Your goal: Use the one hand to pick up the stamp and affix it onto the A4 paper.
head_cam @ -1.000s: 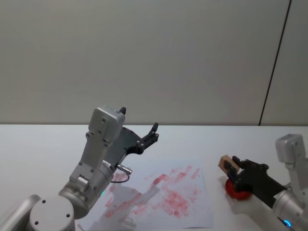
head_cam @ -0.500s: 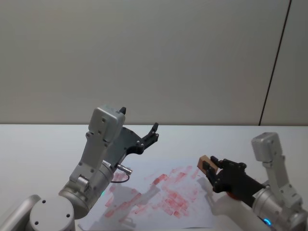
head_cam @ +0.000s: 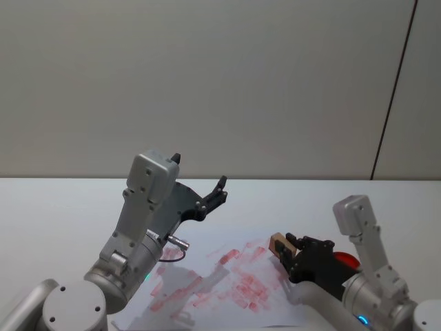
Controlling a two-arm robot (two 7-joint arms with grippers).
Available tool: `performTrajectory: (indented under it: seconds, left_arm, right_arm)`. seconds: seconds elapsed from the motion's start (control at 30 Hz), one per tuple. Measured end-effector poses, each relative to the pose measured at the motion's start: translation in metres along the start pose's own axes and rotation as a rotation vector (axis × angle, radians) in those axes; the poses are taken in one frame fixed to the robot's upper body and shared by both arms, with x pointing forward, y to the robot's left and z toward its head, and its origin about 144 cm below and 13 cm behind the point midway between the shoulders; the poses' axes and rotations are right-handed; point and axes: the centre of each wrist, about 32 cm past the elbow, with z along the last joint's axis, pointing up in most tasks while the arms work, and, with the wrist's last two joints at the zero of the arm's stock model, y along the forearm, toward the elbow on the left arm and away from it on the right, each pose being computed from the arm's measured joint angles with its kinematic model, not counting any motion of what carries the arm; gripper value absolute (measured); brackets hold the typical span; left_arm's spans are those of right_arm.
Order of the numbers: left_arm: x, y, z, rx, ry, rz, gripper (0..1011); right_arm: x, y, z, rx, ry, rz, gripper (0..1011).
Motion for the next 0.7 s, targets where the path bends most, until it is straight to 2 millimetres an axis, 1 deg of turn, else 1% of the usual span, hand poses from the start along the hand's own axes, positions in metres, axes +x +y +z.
performTrajectory:
  seconds: [0.33,0.7]
  left_arm:
    - [0.0,0.0,0.0,0.0,0.0,0.0,1002]
    - [0.0,0.0,0.0,0.0,0.0,0.0,1002]
  right_arm:
    - [-0.003,0.009,-0.003,-0.046,-0.018,0.01,214]
    - [-0.004,0.014,-0.005,-0.077,-0.029,0.015,214]
